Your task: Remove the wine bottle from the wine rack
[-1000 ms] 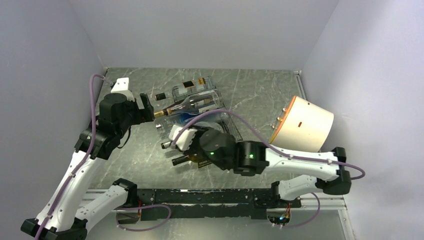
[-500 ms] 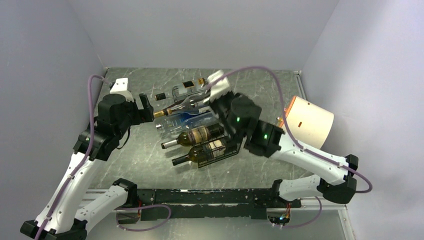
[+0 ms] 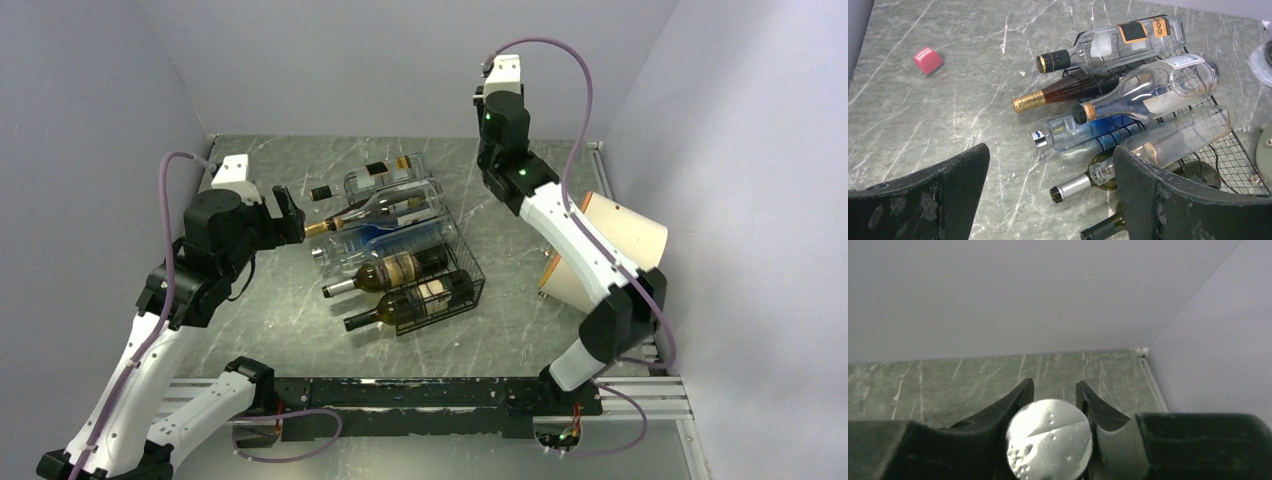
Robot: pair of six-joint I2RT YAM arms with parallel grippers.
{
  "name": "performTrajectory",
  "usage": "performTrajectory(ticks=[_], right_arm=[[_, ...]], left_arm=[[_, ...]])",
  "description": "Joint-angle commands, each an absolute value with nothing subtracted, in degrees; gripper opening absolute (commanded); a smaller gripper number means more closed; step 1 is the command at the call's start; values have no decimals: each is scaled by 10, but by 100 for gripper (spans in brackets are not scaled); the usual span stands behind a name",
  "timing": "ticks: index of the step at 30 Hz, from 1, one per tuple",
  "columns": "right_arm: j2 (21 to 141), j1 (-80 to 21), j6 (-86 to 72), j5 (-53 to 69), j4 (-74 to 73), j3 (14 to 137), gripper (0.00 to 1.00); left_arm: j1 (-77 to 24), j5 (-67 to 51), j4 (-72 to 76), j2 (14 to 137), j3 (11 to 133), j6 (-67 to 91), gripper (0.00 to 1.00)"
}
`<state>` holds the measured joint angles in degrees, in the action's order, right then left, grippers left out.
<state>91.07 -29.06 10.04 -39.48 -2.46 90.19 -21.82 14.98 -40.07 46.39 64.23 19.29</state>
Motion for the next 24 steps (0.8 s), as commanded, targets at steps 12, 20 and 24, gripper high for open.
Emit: performTrajectory(ticks=[12, 20, 24], right_arm=[[1057, -185, -47, -334, 210, 909, 0], [1116, -163, -68, -329, 235, 913, 0], [1142, -152, -77, -325, 240, 916, 0]], left_arm=[[-213, 88, -418, 450, 655, 199, 97], [-213, 68, -413, 452, 646, 205, 97], [-213, 51, -418, 462, 652, 228, 96]])
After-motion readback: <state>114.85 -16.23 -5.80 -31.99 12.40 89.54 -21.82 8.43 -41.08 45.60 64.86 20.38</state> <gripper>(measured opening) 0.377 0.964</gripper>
